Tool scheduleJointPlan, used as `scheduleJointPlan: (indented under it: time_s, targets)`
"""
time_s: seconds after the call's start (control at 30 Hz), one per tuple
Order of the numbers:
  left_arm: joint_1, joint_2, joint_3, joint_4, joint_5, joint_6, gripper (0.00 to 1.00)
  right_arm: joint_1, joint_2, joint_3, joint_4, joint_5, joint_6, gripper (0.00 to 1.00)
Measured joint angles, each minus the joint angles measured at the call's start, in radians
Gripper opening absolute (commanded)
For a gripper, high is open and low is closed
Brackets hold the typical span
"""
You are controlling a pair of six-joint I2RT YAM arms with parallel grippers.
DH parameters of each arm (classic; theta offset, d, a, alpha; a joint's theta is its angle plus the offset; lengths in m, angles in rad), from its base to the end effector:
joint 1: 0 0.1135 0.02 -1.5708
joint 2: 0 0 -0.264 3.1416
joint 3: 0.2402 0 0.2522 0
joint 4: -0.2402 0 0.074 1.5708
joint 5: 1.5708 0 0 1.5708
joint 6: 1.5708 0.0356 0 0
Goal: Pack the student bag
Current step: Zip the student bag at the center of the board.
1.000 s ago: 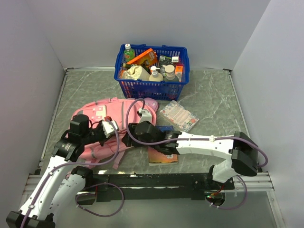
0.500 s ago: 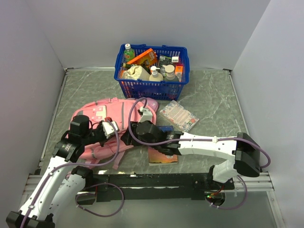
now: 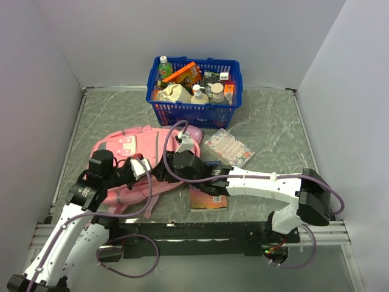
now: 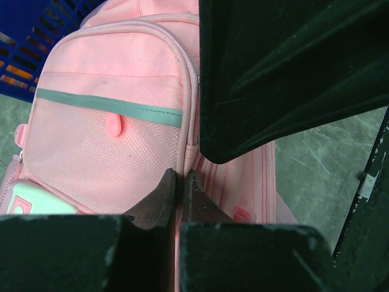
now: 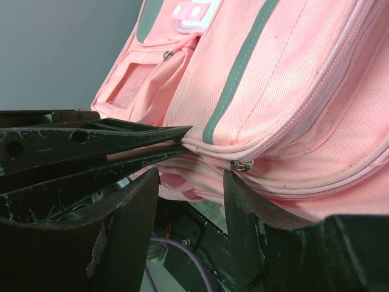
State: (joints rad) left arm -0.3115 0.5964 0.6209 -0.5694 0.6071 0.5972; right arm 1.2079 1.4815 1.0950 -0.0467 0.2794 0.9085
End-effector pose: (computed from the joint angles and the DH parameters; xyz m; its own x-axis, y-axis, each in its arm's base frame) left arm 0.1206 -0.0602 0.2742 -0.0053 0.4869 -0.8734 0.8696 0.4335 0.2364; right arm 0.1314 0.3183 0.2943 -0.7302 0.2123 -0.6494 -0.3804 0.6632 0.6446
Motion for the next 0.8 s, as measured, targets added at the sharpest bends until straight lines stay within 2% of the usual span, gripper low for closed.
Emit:
scheduleJointPlan:
  time_s: [0.33,0.6,0.8]
  targets:
    - [0.000,0.000,0.000,-0.006,-0.002,0.002,0.01,-0.011,0.027,0.002,-0.016,-0.011,0.053,0.53]
    - [0.000,0.004,0.000,-0.012,0.002,0.001,0.01,-0.009,0.039,0.018,-0.067,0.030,0.160,0.50]
    - [0.000,0.003,0.002,-0.016,-0.001,0.003,0.01,-0.005,0.097,0.139,-0.245,0.082,0.219,0.42]
